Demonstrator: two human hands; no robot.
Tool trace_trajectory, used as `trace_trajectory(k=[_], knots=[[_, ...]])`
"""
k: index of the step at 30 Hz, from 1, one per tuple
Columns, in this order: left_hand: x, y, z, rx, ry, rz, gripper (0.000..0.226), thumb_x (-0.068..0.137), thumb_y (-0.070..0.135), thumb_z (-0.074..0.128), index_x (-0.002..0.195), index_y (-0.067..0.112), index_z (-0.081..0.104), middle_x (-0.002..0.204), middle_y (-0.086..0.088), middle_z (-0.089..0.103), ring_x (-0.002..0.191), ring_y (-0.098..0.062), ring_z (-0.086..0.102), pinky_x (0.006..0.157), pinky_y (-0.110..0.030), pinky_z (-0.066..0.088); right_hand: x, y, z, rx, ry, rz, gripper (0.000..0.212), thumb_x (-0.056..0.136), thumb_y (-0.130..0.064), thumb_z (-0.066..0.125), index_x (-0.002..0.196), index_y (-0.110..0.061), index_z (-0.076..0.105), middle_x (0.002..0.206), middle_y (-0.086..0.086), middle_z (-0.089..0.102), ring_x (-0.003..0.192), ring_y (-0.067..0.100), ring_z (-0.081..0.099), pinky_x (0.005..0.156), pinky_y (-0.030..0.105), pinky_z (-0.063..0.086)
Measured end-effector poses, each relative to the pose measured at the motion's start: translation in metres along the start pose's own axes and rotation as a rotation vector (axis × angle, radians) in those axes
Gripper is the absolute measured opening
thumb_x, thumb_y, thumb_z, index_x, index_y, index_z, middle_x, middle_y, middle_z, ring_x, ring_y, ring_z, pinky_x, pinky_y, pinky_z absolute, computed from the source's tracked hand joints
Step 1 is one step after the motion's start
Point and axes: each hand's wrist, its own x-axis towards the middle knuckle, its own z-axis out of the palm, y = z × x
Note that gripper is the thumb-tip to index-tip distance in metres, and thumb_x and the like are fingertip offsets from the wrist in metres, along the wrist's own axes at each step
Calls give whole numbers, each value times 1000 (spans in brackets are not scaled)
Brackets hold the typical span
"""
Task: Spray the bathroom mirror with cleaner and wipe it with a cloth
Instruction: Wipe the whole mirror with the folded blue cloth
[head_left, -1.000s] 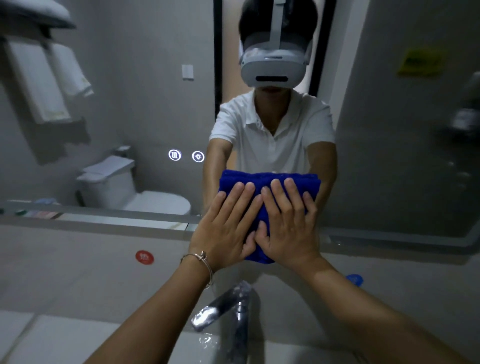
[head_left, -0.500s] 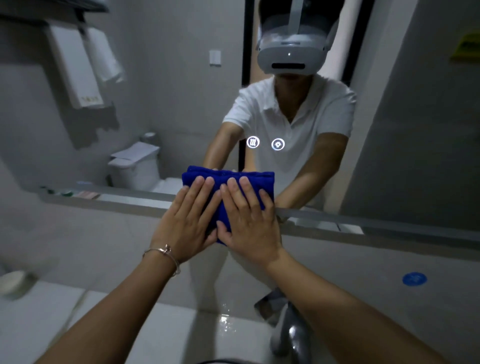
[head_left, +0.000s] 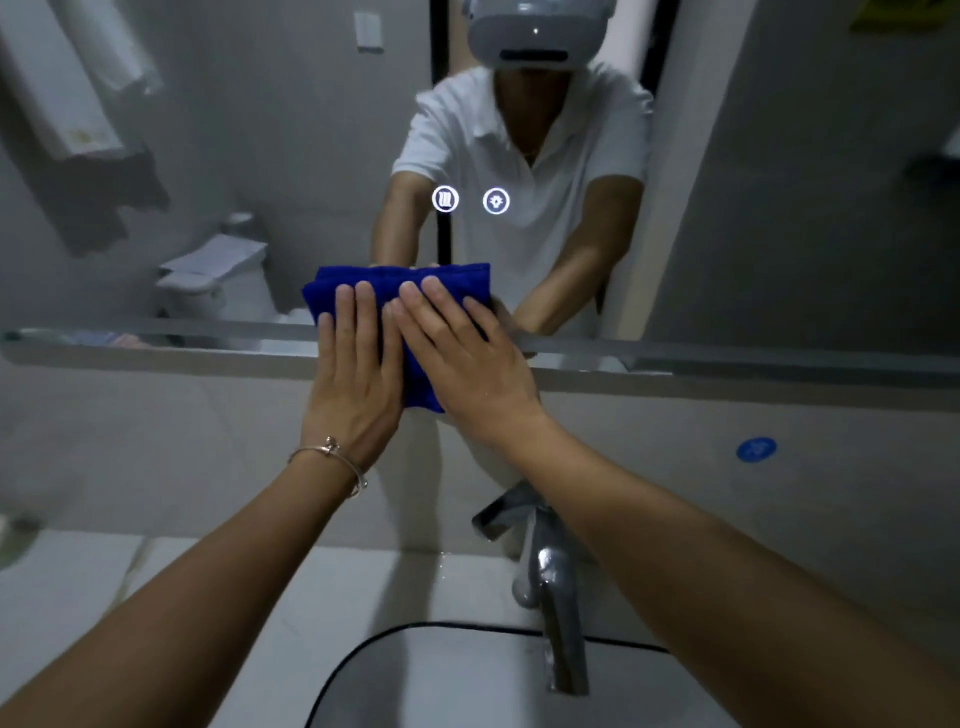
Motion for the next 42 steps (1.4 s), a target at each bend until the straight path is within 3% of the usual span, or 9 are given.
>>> trace_trajectory(k=[10,14,17,20,23,25,28,33,42], knots=[[22,97,-8,-132,-101,-59,80,84,7,57,143,-7,4,146,-33,0,136,-47,0,110,-60,13,-60,75,-5,-55,-56,-71,61,86,-17,39,145,-17,20,150,-6,32,138,14,30,113,35,11],[38,162,-5,-136,-113,-96,92,78,15,65,141,-11,5,144,-36,6,133,-51,2,109,-61,13,-100,127,-4,-38,-20,-112,56,88,-16,42,141,-20,25,146,-7,39,134,13,37,110,31,27],[58,223,-3,-178,-71,-107,69,86,13,45,139,-11,10,142,-36,13,131,-50,7,106,-62,20,-138,177,-4,-31,11,-130,57,88,-16,44,143,-16,28,145,-6,41,133,14,39,109,31,31],[78,279,-3,-214,-51,-108,71,81,14,48,139,-10,14,144,-33,17,131,-47,13,104,-61,22,-174,224,-5,-26,7,-114,71,84,-19,60,143,-13,22,146,-4,33,134,16,38,109,33,30],[95,329,-3,-224,-48,-89,83,83,22,47,143,-7,-3,148,-32,2,137,-44,-1,108,-57,14,-207,265,-8,-25,4,-75,73,83,-21,64,142,-12,22,145,-2,26,133,17,37,108,35,31],[107,359,-5,-229,-56,-58,89,84,30,49,143,-4,-8,150,-29,-9,138,-41,-10,110,-55,8,-228,292,-12,-5,3,-33,66,84,-19,58,141,-12,25,144,2,28,132,20,38,107,37,33],[132,400,-10,-183,-33,56,85,83,36,57,143,-1,11,149,-22,9,138,-39,7,111,-54,11,-258,330,-24,47,-84,87,69,80,-21,53,141,-8,23,145,7,25,134,26,27,107,45,31],[163,446,-22,-199,-62,58,73,85,40,29,145,3,6,150,-19,5,140,-36,2,114,-49,-1,-275,354,-43,225,-154,321,67,84,-28,36,143,-1,20,147,16,19,136,32,21,107,53,26],[241,423,-54,-42,52,286,66,92,44,27,147,10,9,152,-11,4,142,-27,2,115,-45,-4,-228,371,-46,526,109,649,59,91,-12,34,141,-1,5,150,15,3,141,24,-3,117,39,7]])
